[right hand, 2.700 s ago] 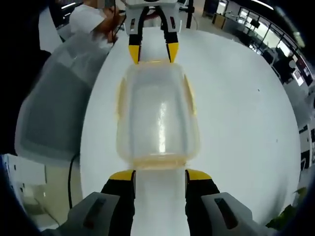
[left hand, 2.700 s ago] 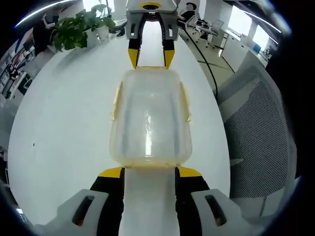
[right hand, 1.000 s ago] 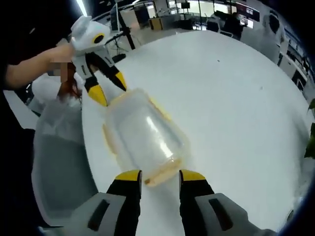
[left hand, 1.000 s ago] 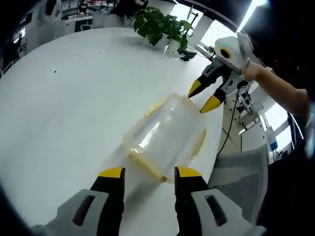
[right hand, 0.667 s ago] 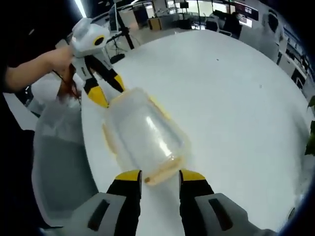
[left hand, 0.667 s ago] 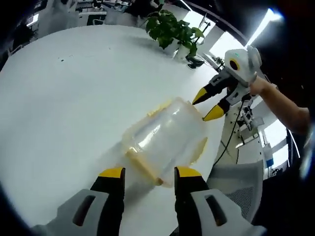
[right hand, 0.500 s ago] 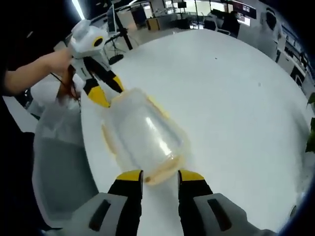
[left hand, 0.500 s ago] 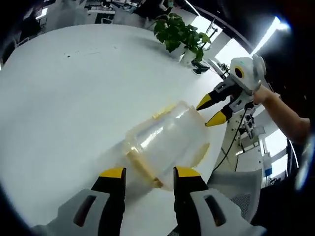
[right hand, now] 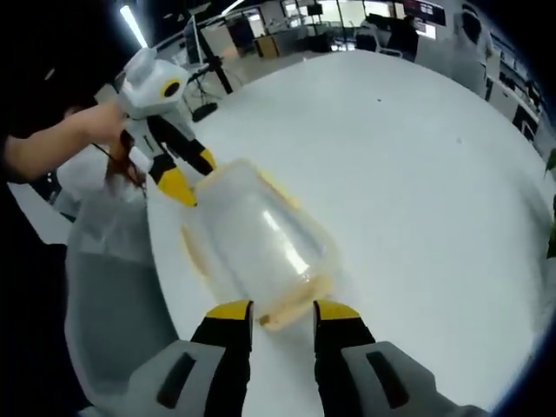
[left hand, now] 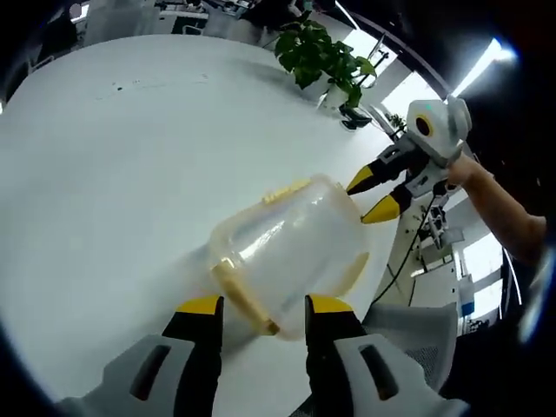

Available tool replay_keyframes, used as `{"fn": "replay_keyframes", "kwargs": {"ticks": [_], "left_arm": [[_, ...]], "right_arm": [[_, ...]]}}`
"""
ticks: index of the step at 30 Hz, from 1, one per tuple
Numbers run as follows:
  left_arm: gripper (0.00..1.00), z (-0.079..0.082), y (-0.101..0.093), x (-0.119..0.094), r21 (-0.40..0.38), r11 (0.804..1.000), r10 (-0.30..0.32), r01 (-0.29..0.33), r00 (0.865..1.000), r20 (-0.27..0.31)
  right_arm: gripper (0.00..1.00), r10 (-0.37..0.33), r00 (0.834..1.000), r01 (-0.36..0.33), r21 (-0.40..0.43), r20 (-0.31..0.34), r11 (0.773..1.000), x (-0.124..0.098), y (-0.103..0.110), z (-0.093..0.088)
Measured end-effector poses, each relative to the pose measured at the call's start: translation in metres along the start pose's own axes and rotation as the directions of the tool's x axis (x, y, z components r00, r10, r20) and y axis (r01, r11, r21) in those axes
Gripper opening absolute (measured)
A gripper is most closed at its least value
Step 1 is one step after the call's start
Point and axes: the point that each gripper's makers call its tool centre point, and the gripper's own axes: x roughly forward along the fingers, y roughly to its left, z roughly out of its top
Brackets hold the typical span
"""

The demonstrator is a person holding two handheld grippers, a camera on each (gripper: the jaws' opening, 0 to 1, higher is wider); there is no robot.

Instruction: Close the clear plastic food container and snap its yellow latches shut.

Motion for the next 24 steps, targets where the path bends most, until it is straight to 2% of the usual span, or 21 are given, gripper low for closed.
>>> {"fn": "replay_keyframes", "kwargs": {"ticks": [3, 11, 14, 24], "left_arm": [[0.36, 0.0003, -0.0008, 0.0006, -0.01, 1.0, -0.005, 0.005, 1.0, 0.001], [0.36, 0.0011, -0.0016, 0.0037, -0.036, 0.999, -0.009, 0.009, 1.0, 0.003], [0.36, 0.0006, -0.0022, 0.0036, -0.035, 0.999, -0.006, 0.006, 1.0, 0.001], [0.35, 0.0017, -0.0036, 0.0045, -0.06, 0.998, -0.001, 0.001, 1.0, 0.013]], "right_arm": [[0.27, 0.002, 1.0, -0.002, 0.009, -0.008, 1.0, 0.0031, 0.0, -0.0013], [0.27, 0.027, 1.0, -0.027, 0.102, -0.003, 0.994, 0.0036, 0.0001, -0.0028], [0.27, 0.04, 0.999, -0.036, 0.153, -0.021, 0.988, 0.0047, 0.0004, -0.0042], [0.23, 0.046, 0.998, -0.039, 0.162, -0.041, 0.986, 0.0042, 0.0026, -0.0043]]}}
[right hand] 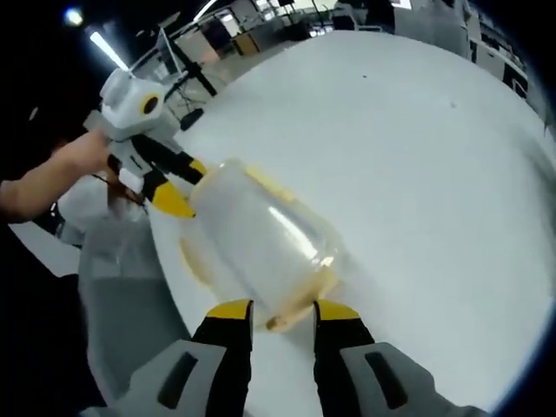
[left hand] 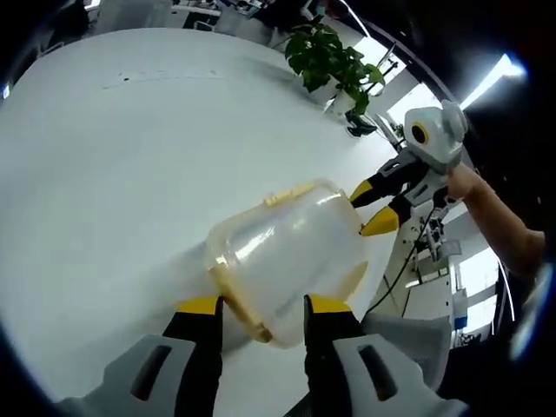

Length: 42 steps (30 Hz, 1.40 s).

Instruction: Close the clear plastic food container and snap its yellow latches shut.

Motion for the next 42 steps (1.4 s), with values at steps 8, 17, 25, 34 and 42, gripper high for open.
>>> {"fn": "replay_keyframes", "kwargs": {"ticks": [8, 17, 25, 34, 42], "left_arm": [[0.32, 0.003, 0.0, 0.002, -0.072, 0.997, 0.006, -0.004, 1.0, 0.03], [0.3, 0.002, 0.0, -0.003, -0.104, 0.994, 0.017, -0.014, 1.0, 0.026], [0.31, 0.003, -0.003, 0.0, -0.1, 0.995, 0.016, -0.014, 1.0, 0.023], [0.33, 0.002, -0.002, 0.002, -0.089, 0.996, 0.022, -0.02, 0.999, 0.023], [0.35, 0.004, -0.001, 0.002, -0.063, 0.998, 0.026, -0.023, 0.998, 0.056]], "right_arm": [[0.21, -0.001, 1.0, 0.001, 0.023, -0.009, 1.0, 0.0, -0.001, 0.001], [0.18, 0.022, 0.995, -0.032, 0.099, 0.099, 0.995, 0.005, 0.008, 0.026], [0.19, 0.002, 0.999, -0.005, 0.077, 0.046, 0.997, 0.004, -0.004, 0.005], [0.2, -0.019, 1.0, 0.018, 0.079, 0.013, 0.997, 0.001, -0.001, 0.003], [0.2, -0.032, 0.999, 0.03, 0.076, 0.026, 0.997, 0.0, -0.001, 0.003]]}}
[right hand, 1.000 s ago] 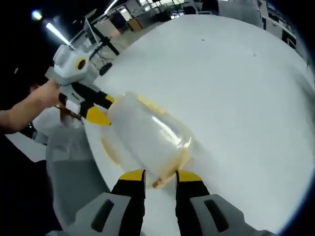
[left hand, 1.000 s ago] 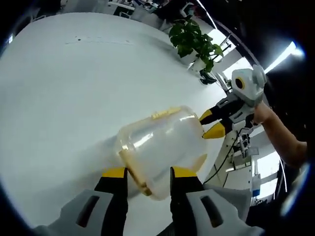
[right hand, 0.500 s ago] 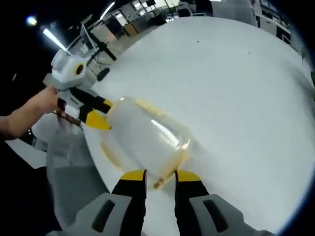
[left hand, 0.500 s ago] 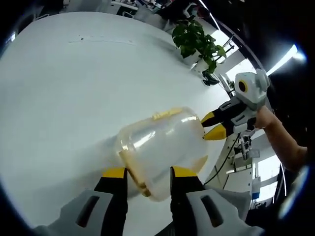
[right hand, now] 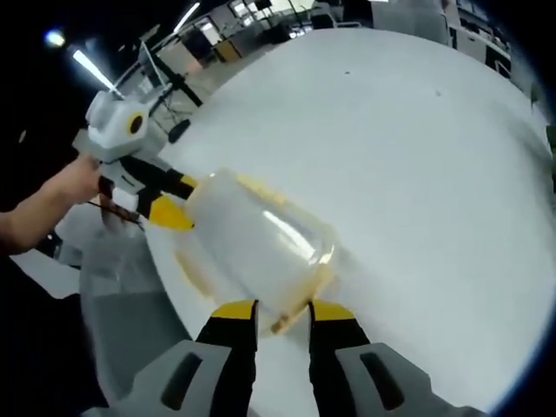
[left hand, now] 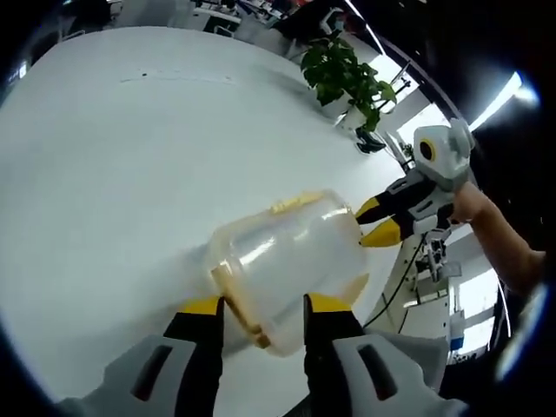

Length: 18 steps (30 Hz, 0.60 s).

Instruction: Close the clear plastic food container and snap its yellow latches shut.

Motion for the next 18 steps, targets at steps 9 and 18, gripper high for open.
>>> {"fn": "replay_keyframes", "kwargs": {"ticks": [9, 18], "left_arm": [[0.36, 0.0011, 0.0006, -0.0028, 0.057, 0.996, 0.06, -0.062, 0.998, 0.026], [0.39, 0.0061, -0.0015, -0.0075, 0.198, 0.97, 0.132, -0.14, 0.99, 0.053]], "right_arm": [[0.21, -0.036, 0.999, 0.034, -0.085, -0.022, 0.996, -0.0002, 0.0008, 0.0043], [0.23, -0.104, 0.995, 0.099, -0.214, -0.009, 0.972, -0.0014, 0.0002, 0.0097]]}}
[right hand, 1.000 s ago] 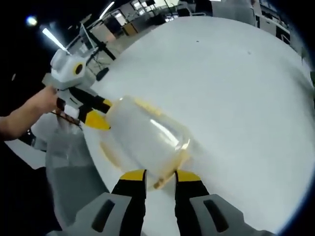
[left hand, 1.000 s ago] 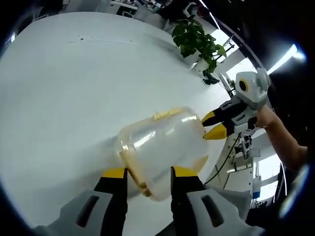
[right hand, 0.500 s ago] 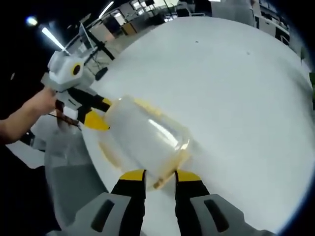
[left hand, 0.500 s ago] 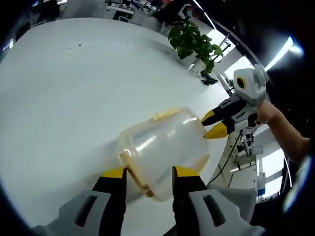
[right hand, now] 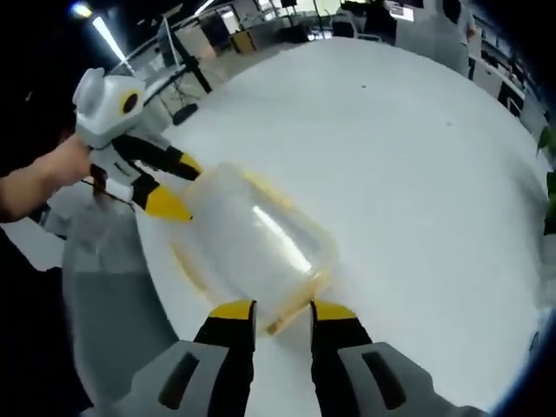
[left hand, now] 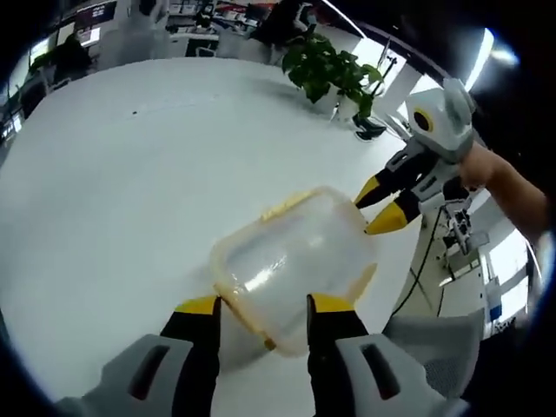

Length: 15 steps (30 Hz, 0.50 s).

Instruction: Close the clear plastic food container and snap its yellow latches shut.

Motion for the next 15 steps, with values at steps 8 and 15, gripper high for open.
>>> {"fn": "replay_keyframes", "kwargs": {"ticks": [8, 15], "left_arm": [[0.42, 0.0025, 0.0021, -0.0005, 0.125, 0.991, 0.038, -0.037, 0.999, -0.007], [0.44, 0.0004, -0.0017, -0.003, 0.258, 0.966, 0.016, -0.005, 0.999, -0.043]], "right_arm": [[0.24, -0.028, 1.0, 0.027, -0.074, -0.013, 0.997, 0.0007, 0.0013, 0.0003], [0.21, -0.044, 0.998, 0.034, -0.245, -0.037, 0.969, -0.0011, 0.0013, 0.0015]]}}
